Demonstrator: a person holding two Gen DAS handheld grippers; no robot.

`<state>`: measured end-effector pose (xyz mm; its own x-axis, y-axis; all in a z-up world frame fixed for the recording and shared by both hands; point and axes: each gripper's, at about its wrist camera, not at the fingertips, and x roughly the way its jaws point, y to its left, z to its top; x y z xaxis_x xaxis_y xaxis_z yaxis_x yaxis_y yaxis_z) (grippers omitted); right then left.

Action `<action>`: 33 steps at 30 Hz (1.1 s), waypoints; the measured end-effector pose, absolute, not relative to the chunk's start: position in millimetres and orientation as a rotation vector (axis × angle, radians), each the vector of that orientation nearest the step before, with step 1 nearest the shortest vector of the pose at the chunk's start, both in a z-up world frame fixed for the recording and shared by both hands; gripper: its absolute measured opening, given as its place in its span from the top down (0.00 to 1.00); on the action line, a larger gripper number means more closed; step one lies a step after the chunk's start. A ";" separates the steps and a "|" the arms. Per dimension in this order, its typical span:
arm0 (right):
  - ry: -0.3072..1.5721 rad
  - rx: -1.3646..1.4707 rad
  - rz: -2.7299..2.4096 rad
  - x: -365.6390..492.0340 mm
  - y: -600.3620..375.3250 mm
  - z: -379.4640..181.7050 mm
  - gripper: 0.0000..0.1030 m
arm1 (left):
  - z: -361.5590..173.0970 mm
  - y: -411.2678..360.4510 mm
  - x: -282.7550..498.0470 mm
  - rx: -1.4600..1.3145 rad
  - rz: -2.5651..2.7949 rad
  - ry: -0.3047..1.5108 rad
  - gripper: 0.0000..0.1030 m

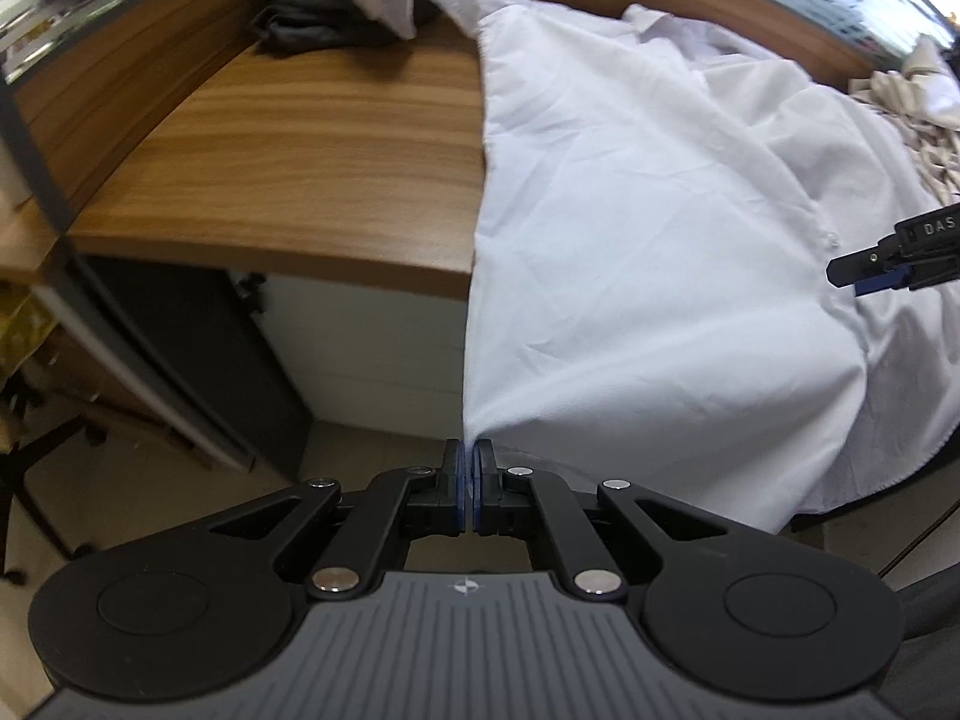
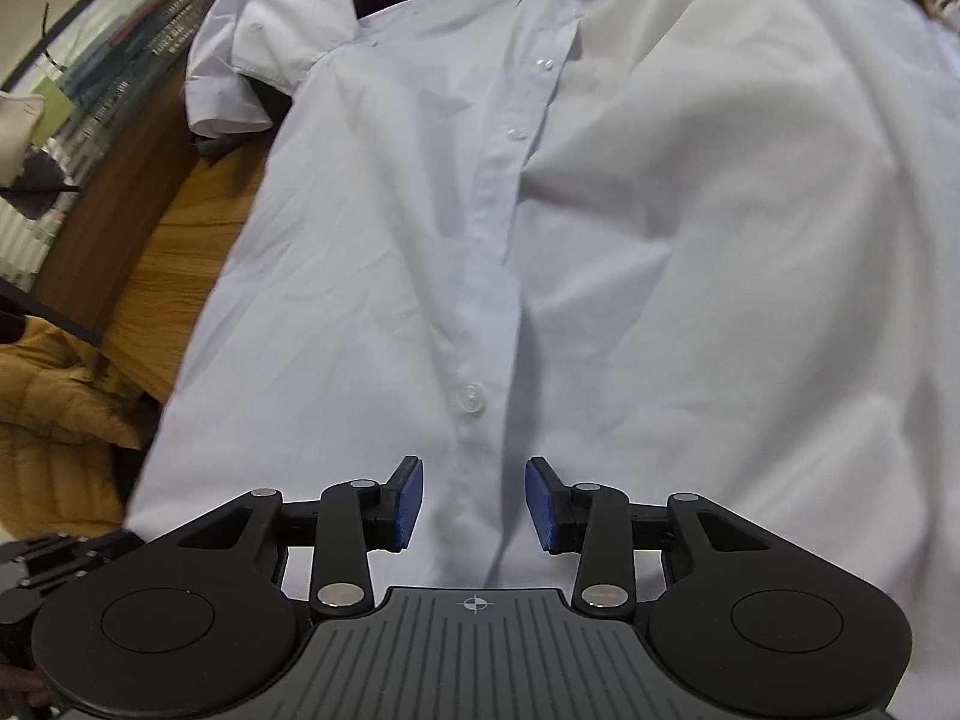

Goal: Fold clothes
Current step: 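Grasp the shirt hem with the left gripper and pull it taut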

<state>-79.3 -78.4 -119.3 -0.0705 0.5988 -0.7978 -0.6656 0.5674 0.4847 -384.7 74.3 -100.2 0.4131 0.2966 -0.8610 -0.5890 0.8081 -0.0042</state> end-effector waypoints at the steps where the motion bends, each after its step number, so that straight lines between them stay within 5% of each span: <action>1: 1.283 -0.055 1.056 -77.1 -79.0 -123.7 0.60 | -97.8 72.9 -384.6 -0.329 0.580 1.003 0.98; 10: 1.423 0.249 1.457 -89.6 -108.7 -144.8 0.59 | -77.6 64.7 -383.7 -0.307 0.609 1.032 0.98; 23: 1.357 0.026 1.394 -121.9 -123.2 -184.2 0.58 | -73.1 57.9 -375.1 -0.243 0.595 1.081 0.98; 25: 1.353 0.053 1.404 -124.8 -120.7 -182.9 0.66 | -71.9 57.5 -374.7 -0.241 0.598 1.085 0.98; 26: 1.352 0.069 1.419 -126.1 -119.8 -180.6 0.87 | -71.6 57.3 -374.5 -0.240 0.600 1.088 0.98; 30: 1.331 0.086 1.426 -127.4 -126.6 -161.1 0.89 | -75.8 57.8 -376.0 -0.260 0.595 1.110 0.97; 33: 1.315 0.029 1.404 -126.0 -136.1 -147.0 0.82 | -81.4 54.1 -379.4 -0.248 0.558 1.102 0.85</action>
<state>-126.0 -136.1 -147.0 -0.3453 0.6986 -0.6267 -0.6711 0.2830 0.6852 -379.4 54.1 -81.4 0.3327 0.3026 -0.8932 -0.5413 0.8369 0.0819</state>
